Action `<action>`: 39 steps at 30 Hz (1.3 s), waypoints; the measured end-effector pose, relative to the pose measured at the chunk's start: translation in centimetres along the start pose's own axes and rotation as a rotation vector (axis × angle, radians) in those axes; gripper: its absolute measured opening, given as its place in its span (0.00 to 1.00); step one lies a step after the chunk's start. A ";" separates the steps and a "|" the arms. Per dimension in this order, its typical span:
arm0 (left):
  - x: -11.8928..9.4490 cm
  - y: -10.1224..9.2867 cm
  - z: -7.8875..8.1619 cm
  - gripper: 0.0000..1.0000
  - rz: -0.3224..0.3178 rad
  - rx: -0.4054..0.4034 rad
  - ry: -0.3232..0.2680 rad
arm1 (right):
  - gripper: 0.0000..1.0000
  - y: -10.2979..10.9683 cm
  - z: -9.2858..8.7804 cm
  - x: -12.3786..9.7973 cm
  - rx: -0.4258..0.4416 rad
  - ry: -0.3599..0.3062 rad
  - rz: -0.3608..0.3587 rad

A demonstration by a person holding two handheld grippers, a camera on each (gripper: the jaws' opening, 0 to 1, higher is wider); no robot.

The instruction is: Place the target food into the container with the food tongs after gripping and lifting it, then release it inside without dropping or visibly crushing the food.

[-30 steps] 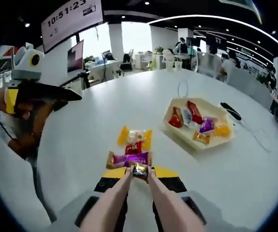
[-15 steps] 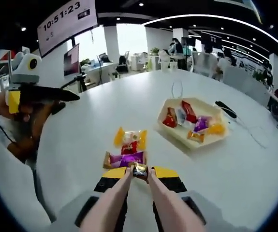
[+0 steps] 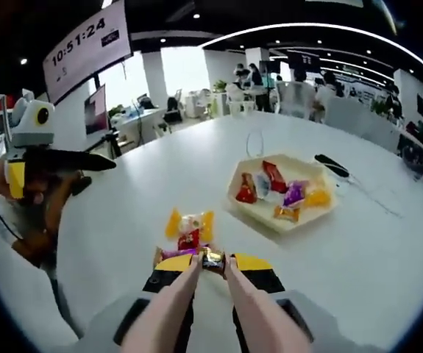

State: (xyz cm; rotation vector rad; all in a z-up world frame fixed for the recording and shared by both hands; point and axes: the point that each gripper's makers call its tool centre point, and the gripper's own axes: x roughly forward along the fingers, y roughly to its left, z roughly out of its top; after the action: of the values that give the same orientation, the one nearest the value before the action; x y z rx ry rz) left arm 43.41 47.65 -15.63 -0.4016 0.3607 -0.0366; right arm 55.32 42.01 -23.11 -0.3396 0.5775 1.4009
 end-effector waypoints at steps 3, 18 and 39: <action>-0.1 -0.1 0.2 0.99 -0.003 -0.001 -0.013 | 0.18 -0.1 0.7 -0.4 -0.013 -0.019 -0.012; -0.5 -0.4 -0.7 0.99 -0.011 -0.002 0.004 | 0.18 -1.4 1.5 -1.1 0.049 -0.055 -0.052; -2.0 -1.4 -0.4 0.99 0.003 0.005 -0.020 | 0.18 -3.0 3.7 -2.1 0.042 -0.108 -0.092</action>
State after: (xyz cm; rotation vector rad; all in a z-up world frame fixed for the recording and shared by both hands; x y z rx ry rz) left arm 41.43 46.45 -14.75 -0.3965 0.3415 -0.0304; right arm 58.79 41.84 -19.22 -0.2519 0.4960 1.3087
